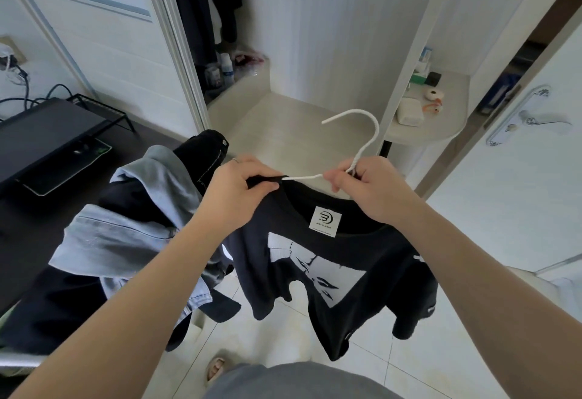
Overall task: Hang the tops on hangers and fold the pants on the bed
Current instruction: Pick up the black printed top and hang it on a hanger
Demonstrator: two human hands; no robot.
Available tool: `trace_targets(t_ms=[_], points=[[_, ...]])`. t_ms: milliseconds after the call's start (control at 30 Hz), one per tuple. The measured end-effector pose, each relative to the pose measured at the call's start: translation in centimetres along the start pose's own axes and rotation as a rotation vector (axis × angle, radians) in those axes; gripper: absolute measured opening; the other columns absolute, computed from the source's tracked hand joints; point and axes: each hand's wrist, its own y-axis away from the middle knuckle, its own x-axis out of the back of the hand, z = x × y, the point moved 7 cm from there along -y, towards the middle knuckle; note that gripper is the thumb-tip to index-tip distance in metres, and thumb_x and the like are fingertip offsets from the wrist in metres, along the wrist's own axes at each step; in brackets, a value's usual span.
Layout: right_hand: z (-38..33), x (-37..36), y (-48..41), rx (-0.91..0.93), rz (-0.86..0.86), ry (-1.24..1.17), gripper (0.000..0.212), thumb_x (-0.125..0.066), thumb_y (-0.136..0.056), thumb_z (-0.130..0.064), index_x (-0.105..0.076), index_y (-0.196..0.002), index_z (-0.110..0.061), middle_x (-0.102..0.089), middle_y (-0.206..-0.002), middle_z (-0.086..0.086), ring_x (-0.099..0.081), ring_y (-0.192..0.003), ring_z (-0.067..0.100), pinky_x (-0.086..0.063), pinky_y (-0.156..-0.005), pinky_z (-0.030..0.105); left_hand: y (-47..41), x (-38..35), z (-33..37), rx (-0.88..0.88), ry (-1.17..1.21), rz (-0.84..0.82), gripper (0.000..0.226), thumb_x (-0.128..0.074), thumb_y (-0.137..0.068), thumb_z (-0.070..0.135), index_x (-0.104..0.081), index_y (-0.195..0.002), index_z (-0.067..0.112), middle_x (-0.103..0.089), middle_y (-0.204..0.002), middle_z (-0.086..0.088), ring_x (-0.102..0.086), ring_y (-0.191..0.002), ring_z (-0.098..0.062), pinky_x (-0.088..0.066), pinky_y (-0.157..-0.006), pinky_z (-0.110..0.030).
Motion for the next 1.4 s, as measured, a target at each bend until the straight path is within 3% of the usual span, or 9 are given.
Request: trace_targets(t_ms=[200,267,433,567,733,933,1067,1267,1400], points=[[0.6,-0.4,-0.3,-0.005,-0.009,0.009,0.044,-0.062,-0.097,-0.035,-0.07,-0.075,0.002,-0.033,-0.041,-0.008,-0.03,-0.037,0.009,-0.029,-0.043,0.013,-0.2,-1.3,-0.5,0.063,-0.166,-0.202,0.008,-0.067,-0.095,0.03,-0.063,-0.089,0.032,-0.063,-0.082,0.016,-0.058,-0.081,0.001,-0.039,-0.071,-0.013],[1.3,-0.8,-0.2,-0.025,-0.023,-0.006,0.044,-0.062,-0.095,-0.04,-0.072,-0.078,-0.001,-0.037,-0.046,-0.001,-0.031,-0.04,0.01,-0.03,-0.044,0.016,0.2,-1.9,-0.8,0.051,-0.193,-0.255,0.023,-0.061,-0.098,0.036,-0.062,-0.081,0.021,-0.058,-0.069,0.008,-0.054,-0.07,-0.005,-0.036,-0.062,-0.019],[3.1,-0.1,0.7,0.03,-0.038,0.108,0.005,-0.069,-0.09,-0.039,-0.069,-0.091,-0.045,-0.066,-0.072,-0.015,-0.059,-0.064,0.002,-0.045,-0.066,0.021,0.2,-0.2,-0.7,0.014,-0.104,-0.057,0.019,-0.066,-0.097,0.026,-0.069,-0.083,0.013,-0.06,-0.071,0.004,-0.055,-0.072,-0.006,-0.039,-0.066,-0.015],[8.7,1.1,1.9,-0.167,-0.169,0.18,0.032,-0.073,-0.09,-0.03,-0.062,-0.121,-0.028,-0.067,-0.107,-0.012,-0.062,-0.099,0.009,-0.049,-0.089,0.03,-0.4,3.2,-1.4,-0.015,-0.091,0.03,0.013,-0.068,-0.095,0.027,-0.068,-0.082,0.031,-0.066,-0.081,0.005,-0.06,-0.08,-0.009,-0.043,-0.073,-0.015],[12.7,2.3,3.3,-0.302,-0.139,0.269,0.013,-0.061,-0.098,-0.02,-0.072,-0.102,-0.015,-0.073,-0.091,0.002,-0.066,-0.09,0.022,-0.048,-0.078,0.031,-0.2,4.9,-2.3,0.023,-0.038,0.054,0.039,-0.071,-0.093,0.027,-0.065,-0.082,0.063,-0.069,-0.093,0.021,-0.063,-0.089,0.002,-0.041,-0.08,-0.004],[11.3,3.9,3.0,-0.253,0.163,0.224,0.014,-0.066,-0.095,-0.019,-0.067,-0.081,-0.021,-0.065,-0.068,-0.008,-0.059,-0.068,0.005,-0.036,-0.059,0.016,0.3,4.8,-3.7,0.048,-0.047,0.035,0.028,-0.071,-0.093,0.021,-0.067,-0.091,0.049,-0.066,-0.088,0.003,-0.06,-0.086,-0.005,-0.04,-0.08,-0.008],[10.7,4.5,2.8,-0.289,0.079,-0.004,0.018,-0.068,-0.091,-0.008,-0.07,-0.082,-0.023,-0.069,-0.068,-0.012,-0.064,-0.064,-0.002,-0.044,-0.059,0.007,0.6,5.3,-4.6,0.073,-0.072,0.044,0.017,-0.071,-0.093,0.018,-0.073,-0.095,0.035,-0.061,-0.081,0.003,-0.054,-0.079,0.001,-0.035,-0.075,-0.004],[10.9,4.5,2.6,-0.438,-0.081,-0.25,0.01,-0.069,-0.089,0.0,-0.074,-0.09,-0.009,-0.074,-0.085,0.009,-0.07,-0.075,0.02,-0.055,-0.068,0.029,0.5,6.1,-4.4,0.039,-0.121,0.069,0.014,-0.07,-0.094,0.017,-0.077,-0.103,0.025,-0.059,-0.082,0.005,-0.055,-0.079,0.0,-0.036,-0.076,-0.005],[10.8,5.5,1.8,-0.43,0.039,-0.12,0.007,-0.075,-0.085,-0.004,-0.072,-0.085,-0.011,-0.073,-0.081,0.007,-0.07,-0.073,0.022,-0.053,-0.067,0.031,0.6,5.8,-4.3,0.052,-0.139,0.148,0.016,-0.072,-0.093,0.017,-0.078,-0.107,0.018,-0.057,-0.086,0.006,-0.054,-0.079,-0.005,-0.038,-0.076,-0.007]])
